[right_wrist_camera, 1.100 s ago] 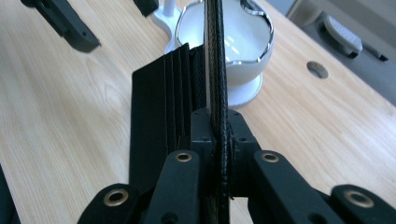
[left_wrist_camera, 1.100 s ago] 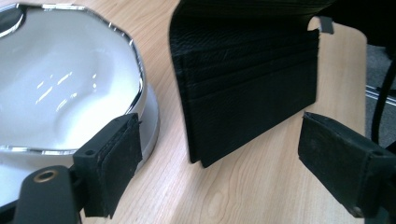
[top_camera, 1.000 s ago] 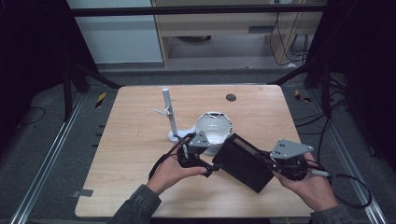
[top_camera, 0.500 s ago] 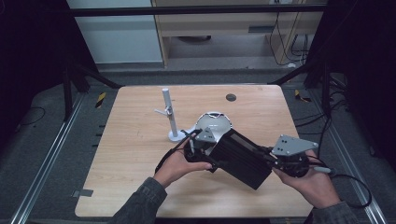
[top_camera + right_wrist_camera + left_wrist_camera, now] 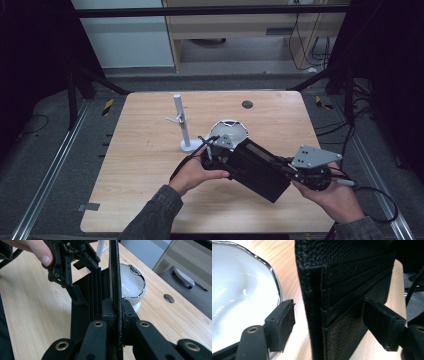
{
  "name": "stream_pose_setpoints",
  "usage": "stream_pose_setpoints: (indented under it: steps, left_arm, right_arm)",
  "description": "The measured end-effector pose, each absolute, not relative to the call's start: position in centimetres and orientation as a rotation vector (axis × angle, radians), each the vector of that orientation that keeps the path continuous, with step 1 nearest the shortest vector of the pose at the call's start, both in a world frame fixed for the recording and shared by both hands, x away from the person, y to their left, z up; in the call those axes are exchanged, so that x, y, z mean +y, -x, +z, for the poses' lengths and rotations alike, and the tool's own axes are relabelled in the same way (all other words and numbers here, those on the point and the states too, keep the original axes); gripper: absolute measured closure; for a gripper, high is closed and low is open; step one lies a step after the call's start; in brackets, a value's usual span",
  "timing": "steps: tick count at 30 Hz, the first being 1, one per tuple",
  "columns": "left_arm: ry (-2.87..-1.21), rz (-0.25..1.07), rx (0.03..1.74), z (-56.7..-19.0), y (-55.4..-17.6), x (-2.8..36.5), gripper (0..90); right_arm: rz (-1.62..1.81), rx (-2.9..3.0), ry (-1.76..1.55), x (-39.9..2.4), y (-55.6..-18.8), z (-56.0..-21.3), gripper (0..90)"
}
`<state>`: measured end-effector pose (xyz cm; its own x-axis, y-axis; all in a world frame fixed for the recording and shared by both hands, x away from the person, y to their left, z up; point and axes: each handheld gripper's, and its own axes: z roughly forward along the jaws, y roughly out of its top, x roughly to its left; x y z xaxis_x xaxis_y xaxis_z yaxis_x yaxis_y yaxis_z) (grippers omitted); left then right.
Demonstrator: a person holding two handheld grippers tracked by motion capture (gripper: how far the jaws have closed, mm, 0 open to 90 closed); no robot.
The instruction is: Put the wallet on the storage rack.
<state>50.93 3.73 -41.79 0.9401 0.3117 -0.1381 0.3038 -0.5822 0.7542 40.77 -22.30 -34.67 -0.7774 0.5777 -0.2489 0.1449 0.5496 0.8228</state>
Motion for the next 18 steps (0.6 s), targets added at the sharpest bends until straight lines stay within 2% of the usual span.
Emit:
stream_pose_setpoints:
  steps: [3, 9, 15, 18]
  left_arm:
    - [-2.243, -0.008, 0.423, -41.8, -51.0, 3.6, 33.1]
    - [-2.240, -0.058, 0.407, -41.5, -50.8, 3.5, 51.2]
    - [-2.223, -0.084, 0.412, -40.4, -50.6, 4.3, 77.7]
    - [-2.229, -0.075, 0.426, -39.6, -50.3, 4.5, 79.9]
  right_arm:
    - [1.152, 2.285, -0.578, -22.2, -40.8, -34.6, 84.4]
    - [1.142, 2.291, -0.573, -22.3, -40.9, -34.9, 84.4]
    - [1.075, 2.309, -0.544, -22.7, -40.9, -35.5, 83.6]
    - [1.060, 2.307, -0.552, -23.0, -41.1, -36.0, 83.3]
